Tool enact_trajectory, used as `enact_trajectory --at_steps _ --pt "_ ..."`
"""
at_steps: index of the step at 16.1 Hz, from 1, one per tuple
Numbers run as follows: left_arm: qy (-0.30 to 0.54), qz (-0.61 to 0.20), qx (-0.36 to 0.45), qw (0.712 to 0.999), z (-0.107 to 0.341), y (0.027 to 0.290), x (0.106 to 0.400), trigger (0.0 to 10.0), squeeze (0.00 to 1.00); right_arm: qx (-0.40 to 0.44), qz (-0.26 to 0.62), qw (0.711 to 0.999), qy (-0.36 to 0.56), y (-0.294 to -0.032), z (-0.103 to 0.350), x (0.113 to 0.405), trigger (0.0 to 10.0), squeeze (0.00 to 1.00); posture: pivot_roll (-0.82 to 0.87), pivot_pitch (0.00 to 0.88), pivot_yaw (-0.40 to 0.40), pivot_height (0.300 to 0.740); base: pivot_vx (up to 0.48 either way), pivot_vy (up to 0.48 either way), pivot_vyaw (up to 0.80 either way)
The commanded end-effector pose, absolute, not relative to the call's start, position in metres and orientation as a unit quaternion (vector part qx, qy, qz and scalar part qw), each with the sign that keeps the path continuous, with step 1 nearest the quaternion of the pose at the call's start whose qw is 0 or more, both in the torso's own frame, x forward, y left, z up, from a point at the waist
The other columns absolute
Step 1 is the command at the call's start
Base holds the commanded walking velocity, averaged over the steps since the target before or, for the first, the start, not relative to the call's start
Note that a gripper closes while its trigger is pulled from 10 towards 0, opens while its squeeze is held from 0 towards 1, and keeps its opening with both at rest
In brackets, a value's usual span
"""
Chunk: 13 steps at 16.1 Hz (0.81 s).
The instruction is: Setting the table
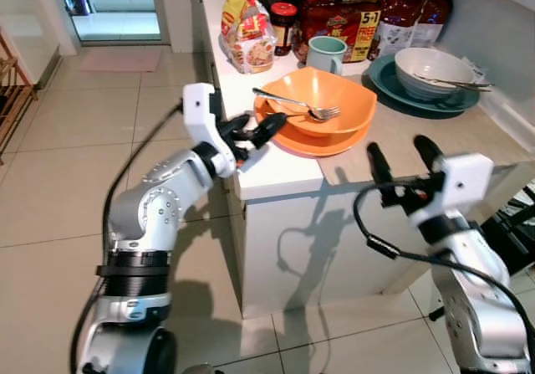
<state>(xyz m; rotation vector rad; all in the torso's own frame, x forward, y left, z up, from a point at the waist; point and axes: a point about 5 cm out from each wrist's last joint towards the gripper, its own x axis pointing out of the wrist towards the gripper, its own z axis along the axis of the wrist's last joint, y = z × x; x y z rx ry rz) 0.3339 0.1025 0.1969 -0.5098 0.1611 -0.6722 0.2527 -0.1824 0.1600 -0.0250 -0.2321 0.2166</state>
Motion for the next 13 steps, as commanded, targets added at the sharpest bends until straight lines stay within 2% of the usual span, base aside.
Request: enact_trajectory --at_steps 1,5,8,13 --pt "0.075 -0.345 -0.264 0.898 0.206 0.096 0.334 10.0 0.00 -0.027 0.111 0.984 -0.138 -0.187 0.168 0.246 10.0 0.00 0.02 0.008 -0.034 0.740 0.000 0.000 0.00" --pt "0.083 -0.358 -0.285 0.885 0.206 0.084 0.335 10.0 0.00 -0.072 0.119 0.983 -0.118 -0.191 0.149 0.228 10.0 0.00 0.02 0.002 -0.020 0.740 0.000 0.000 0.00" --pt "0.112 -0.351 -0.270 0.890 0.200 0.085 0.338 10.0 0.00 -0.054 0.119 0.983 -0.126 -0.184 0.151 0.232 10.0 0.00 0.01 0.003 -0.009 0.740 0.000 0.000 0.00" --pt "0.104 -0.335 -0.279 0.894 0.201 0.088 0.343 10.0 0.00 -0.048 0.126 0.980 -0.143 -0.177 0.159 0.236 10.0 0.00 0.02 0.001 -0.011 0.740 0.000 0.000 0.00"
